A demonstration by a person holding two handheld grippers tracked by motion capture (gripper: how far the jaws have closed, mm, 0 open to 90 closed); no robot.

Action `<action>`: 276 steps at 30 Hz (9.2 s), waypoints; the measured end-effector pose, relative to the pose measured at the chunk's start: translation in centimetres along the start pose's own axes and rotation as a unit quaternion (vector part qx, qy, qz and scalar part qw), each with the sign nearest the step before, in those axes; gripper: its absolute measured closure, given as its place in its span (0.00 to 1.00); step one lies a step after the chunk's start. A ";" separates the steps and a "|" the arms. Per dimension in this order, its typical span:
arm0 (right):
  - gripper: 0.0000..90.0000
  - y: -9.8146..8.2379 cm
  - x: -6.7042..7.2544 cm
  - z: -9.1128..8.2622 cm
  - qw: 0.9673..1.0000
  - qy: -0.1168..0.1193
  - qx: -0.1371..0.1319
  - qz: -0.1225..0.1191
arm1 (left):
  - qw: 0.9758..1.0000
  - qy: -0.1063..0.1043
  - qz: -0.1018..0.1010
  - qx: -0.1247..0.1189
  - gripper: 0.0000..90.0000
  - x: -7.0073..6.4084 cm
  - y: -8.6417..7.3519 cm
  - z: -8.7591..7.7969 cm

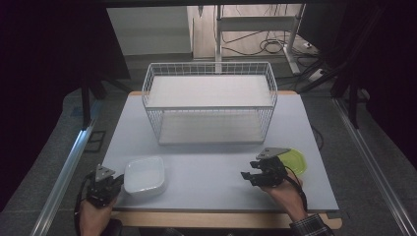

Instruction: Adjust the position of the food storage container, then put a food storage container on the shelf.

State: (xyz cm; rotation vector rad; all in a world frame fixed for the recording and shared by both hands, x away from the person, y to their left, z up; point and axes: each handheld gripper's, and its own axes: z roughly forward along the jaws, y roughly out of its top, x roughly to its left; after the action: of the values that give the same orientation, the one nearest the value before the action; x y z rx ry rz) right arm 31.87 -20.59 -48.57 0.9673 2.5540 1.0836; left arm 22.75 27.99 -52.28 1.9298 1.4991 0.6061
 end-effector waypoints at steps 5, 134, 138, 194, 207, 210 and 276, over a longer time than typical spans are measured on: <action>0.59 0.0 0.3 0.0 1.000 0.002 0.003 -0.004 | 1.000 -0.016 0.019 0.004 1.00 -1.6 0.8 0.8; 0.08 -0.3 3.9 0.9 0.999 0.027 -0.035 -0.008 | 0.954 -0.241 0.176 -0.042 0.17 -12.0 6.8 3.3; 0.11 0.4 3.8 1.2 0.998 0.046 -0.030 0.002 | 0.951 -0.258 0.166 -0.041 0.17 -12.1 7.5 3.9; 0.88 2.4 3.3 0.1 0.986 0.061 -0.056 0.142 | 0.959 -0.281 0.001 -0.030 0.87 -12.3 9.1 3.4; 0.88 4.8 3.1 -1.6 0.987 0.046 -0.097 0.119 | 0.962 -0.263 0.020 -0.068 0.87 -12.1 11.8 1.6; 0.88 5.5 3.2 -2.0 0.987 0.042 -0.106 0.113 | 0.962 -0.261 0.023 -0.075 0.87 -11.9 12.4 1.2; 0.87 21.2 -1.7 -5.8 0.979 0.001 -0.186 0.084 | 0.961 -0.226 0.019 -0.158 0.86 -7.7 28.3 -1.6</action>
State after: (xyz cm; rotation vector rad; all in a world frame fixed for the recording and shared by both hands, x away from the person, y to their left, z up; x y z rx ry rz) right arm 41.26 -14.02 -29.70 1.0869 2.1840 1.5382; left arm 39.14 16.06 -30.97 1.7048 1.0131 0.3579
